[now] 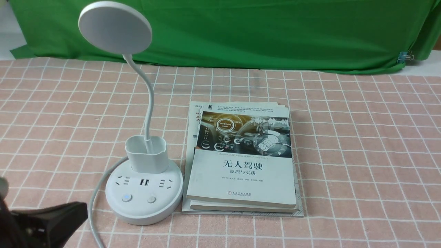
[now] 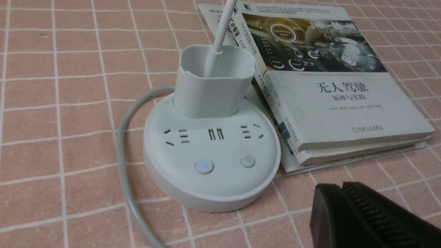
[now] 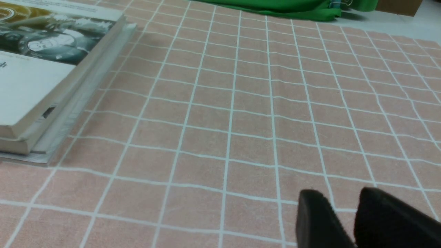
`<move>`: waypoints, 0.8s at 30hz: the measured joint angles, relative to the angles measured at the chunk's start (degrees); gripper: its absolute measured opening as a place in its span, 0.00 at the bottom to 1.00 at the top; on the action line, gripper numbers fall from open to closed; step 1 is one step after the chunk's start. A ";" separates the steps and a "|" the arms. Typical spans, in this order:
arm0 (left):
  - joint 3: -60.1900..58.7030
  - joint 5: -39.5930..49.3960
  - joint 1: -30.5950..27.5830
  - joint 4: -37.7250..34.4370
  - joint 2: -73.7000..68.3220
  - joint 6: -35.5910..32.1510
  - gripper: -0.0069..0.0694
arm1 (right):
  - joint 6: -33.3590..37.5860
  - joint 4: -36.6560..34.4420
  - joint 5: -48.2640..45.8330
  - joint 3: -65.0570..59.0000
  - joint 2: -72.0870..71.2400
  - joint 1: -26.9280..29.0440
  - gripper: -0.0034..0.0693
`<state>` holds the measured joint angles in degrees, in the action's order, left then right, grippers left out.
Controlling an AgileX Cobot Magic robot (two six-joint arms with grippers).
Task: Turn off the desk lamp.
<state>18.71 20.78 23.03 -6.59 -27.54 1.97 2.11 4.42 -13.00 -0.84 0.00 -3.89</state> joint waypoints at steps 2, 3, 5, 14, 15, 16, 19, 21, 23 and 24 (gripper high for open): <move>-1.60 -0.12 0.00 1.10 1.48 -1.04 0.10 | 0.00 0.00 0.00 0.00 0.00 0.00 0.38; -1.98 -0.31 0.00 1.74 1.54 -1.51 0.10 | 0.00 0.00 0.00 0.00 0.00 0.00 0.38; -2.20 -0.58 0.00 2.76 1.54 -1.97 0.10 | 0.00 0.00 0.00 0.00 0.00 0.00 0.38; -4.19 -4.06 -0.95 7.33 3.51 -2.87 0.10 | 0.00 0.00 0.00 0.00 0.00 0.00 0.38; -5.40 -5.13 -2.59 6.59 5.11 -3.59 0.10 | 0.00 0.00 0.00 0.00 0.00 0.00 0.38; -6.56 -6.01 -4.46 5.26 7.11 -4.67 0.10 | 0.00 0.00 0.00 0.00 0.00 0.00 0.38; -9.80 -7.10 -10.34 1.50 13.68 -7.85 0.10 | 0.00 0.00 0.00 0.00 0.00 0.00 0.38; -12.31 -7.31 -14.33 0.31 17.84 -8.99 0.10 | 0.00 0.00 0.00 0.00 0.00 0.00 0.38; -14.38 -7.31 -18.33 -0.41 21.52 -9.18 0.10 | 0.00 0.00 0.00 0.00 0.00 0.00 0.38; -15.40 -7.25 -20.05 -0.98 23.69 -9.23 0.10 | 0.00 0.00 0.00 0.00 0.00 0.00 0.38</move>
<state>3.31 13.53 2.98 -7.57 -3.86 -7.26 2.11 4.42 -13.00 -0.84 0.00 -3.89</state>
